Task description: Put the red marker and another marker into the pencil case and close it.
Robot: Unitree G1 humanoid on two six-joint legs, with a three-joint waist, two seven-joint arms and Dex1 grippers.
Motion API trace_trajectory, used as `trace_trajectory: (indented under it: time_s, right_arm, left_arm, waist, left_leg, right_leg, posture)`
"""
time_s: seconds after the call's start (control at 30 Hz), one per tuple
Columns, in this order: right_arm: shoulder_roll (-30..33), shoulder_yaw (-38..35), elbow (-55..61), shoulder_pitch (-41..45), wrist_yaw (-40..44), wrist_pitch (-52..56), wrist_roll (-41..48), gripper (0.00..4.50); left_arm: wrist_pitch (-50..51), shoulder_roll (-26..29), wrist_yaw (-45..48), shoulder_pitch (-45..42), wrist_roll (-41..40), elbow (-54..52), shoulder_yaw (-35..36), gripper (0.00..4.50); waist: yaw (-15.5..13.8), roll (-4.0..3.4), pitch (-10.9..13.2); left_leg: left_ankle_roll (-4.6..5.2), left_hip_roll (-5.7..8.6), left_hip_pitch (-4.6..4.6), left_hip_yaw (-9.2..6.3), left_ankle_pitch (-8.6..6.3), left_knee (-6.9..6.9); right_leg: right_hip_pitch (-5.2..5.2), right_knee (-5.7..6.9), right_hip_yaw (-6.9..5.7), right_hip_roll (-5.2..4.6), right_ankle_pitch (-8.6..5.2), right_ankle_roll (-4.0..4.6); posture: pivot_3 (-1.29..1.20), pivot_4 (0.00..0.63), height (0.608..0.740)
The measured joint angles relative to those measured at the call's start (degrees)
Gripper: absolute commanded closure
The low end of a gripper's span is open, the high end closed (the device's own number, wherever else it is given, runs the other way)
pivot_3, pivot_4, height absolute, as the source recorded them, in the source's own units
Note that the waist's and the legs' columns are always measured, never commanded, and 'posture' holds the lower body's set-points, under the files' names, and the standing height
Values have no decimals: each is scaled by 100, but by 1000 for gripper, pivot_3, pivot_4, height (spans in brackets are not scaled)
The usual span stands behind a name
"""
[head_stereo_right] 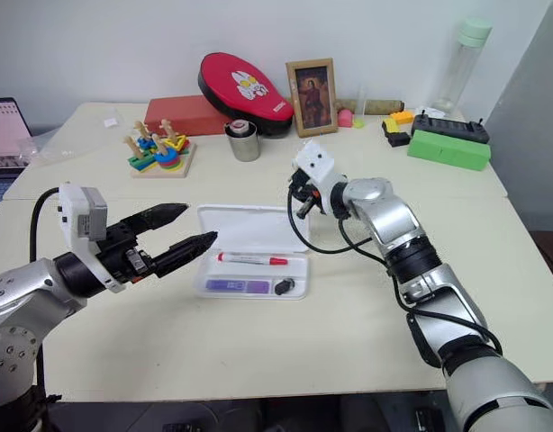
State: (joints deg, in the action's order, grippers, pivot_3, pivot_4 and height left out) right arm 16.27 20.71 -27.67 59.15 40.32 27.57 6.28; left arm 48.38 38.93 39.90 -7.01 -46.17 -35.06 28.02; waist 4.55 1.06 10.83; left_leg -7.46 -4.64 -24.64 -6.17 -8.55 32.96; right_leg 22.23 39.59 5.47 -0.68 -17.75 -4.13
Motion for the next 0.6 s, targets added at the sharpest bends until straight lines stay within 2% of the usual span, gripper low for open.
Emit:
trace_trajectory:
  time_s: [0.23, 0.37, 0.6]
  right_arm:
    - [39, 156, 330, -139, 845, -365, -154, 4430]
    - [146, 133, 1308, -580, 1614, -537, 179, 4430]
    - [530, 326, 2477, -1117, 2298, -575, 186, 4430]
  left_arm:
    - [-2, 138, -321, 82, -311, -123, 64, 0]
    - [-5, 272, -401, 147, -386, -126, 95, 0]
    - [6, 655, -252, 458, -670, -167, 107, 0]
  waist:
    - [12, 0, 0]
    - [9, 0, 0]
    - [7, 0, 0]
  left_leg:
    - [0, -1, 1, -1, 0, -1]
    - [0, -1, 0, -1, 0, -2]
    - [0, -2, 3, -1, 0, -2]
  right_leg:
    - [1, 4, -1, 1, 0, 0]
    - [1, 2, -1, 1, -1, 1]
    - [1, 4, -1, 1, -4, 4]
  posture:
    - [0, 150, 740]
    - [0, 150, 740]
    - [0, 150, 740]
